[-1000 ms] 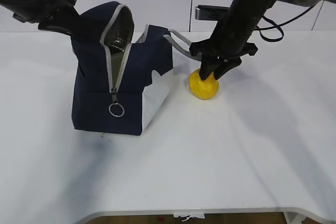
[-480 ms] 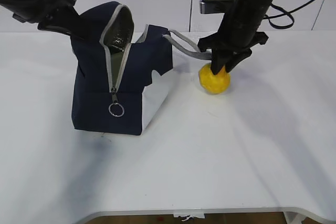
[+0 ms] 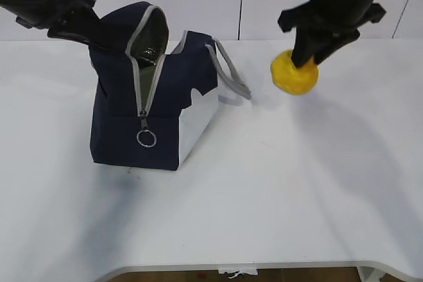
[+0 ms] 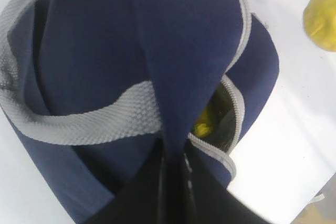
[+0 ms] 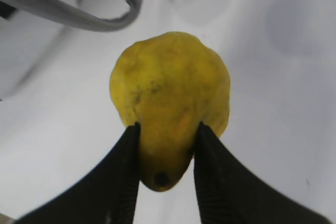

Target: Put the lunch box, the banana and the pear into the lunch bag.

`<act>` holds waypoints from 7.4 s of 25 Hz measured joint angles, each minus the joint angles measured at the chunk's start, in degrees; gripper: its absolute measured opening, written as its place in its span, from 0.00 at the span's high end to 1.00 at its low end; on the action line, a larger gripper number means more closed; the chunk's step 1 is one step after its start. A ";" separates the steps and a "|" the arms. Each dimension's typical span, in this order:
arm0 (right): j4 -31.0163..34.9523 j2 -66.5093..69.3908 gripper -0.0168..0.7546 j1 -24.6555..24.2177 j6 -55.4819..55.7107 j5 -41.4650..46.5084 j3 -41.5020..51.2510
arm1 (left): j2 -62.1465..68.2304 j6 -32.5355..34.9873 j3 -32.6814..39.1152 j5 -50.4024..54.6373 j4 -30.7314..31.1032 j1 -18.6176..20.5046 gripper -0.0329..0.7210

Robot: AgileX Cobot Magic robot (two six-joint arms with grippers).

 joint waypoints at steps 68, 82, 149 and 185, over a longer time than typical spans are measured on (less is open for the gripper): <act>11.95 22.72 0.97 0.83 -0.77 2.17 -36.84 | 0.00 0.00 0.00 -1.03 -13.47 -3.89 0.96; 0.65 3.08 0.97 0.83 -0.95 2.26 -12.04 | 3.44 6.60 0.10 -3.83 -27.83 -10.92 0.96; 16.43 -39.39 0.30 0.83 -13.46 -23.21 41.01 | -11.40 -23.33 0.10 17.04 27.61 -9.26 0.46; 4.01 -36.74 0.36 20.05 -7.45 -71.06 71.58 | -21.66 -23.74 6.88 17.86 32.18 -9.26 0.46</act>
